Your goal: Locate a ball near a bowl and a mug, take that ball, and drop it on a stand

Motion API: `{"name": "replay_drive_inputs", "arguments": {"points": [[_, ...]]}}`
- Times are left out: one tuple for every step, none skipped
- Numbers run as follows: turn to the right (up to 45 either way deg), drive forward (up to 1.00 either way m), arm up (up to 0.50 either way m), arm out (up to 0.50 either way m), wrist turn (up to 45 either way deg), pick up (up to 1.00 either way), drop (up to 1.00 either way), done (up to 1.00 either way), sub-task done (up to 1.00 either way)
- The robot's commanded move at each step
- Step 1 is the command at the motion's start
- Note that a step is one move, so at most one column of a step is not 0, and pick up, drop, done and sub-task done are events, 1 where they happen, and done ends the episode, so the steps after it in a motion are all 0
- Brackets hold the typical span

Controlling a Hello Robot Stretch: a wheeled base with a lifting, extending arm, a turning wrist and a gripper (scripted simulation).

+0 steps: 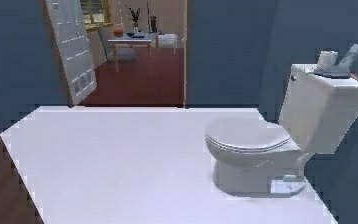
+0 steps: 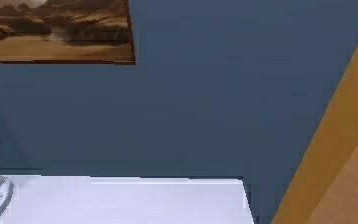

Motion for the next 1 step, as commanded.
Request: {"name": "replay_drive_inputs", "arguments": {"points": [[-3.0,0.0,0.0,0.0,0.0,0.0,0.0,0.0,0.0]]}}
